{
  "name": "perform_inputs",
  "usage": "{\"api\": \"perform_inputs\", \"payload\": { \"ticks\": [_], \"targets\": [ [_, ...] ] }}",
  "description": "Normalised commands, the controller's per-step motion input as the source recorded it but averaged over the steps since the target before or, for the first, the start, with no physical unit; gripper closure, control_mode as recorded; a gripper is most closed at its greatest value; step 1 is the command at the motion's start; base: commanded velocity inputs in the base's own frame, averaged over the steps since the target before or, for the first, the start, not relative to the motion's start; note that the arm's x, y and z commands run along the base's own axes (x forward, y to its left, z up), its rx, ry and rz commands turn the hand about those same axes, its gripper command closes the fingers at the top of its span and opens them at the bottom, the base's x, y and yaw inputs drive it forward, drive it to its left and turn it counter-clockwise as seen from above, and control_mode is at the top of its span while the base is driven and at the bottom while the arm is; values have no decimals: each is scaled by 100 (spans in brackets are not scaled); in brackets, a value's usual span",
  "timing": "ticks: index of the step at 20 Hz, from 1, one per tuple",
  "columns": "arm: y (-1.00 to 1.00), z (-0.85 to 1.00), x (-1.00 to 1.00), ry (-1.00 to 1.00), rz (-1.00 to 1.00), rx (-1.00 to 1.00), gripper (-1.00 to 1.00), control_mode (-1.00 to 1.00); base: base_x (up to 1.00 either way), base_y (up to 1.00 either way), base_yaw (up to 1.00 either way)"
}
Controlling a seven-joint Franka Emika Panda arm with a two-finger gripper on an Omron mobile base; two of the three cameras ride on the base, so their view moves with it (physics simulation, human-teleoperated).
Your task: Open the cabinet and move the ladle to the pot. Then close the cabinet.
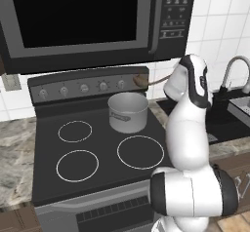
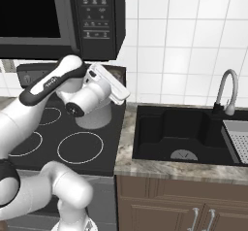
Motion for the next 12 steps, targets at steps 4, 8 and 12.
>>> {"api": "perform_inputs", "payload": {
  "ticks": [4, 8, 12],
  "targets": [
    [1, -37, 21, 0, -3, -2, 100, -100, 0, 0, 0],
    [0, -50, 17, 0, -2, 0, 100, -100, 0, 0, 0],
    [0, -35, 13, 0, 0, 0, 100, -100, 0, 0, 0]
  ]
}}
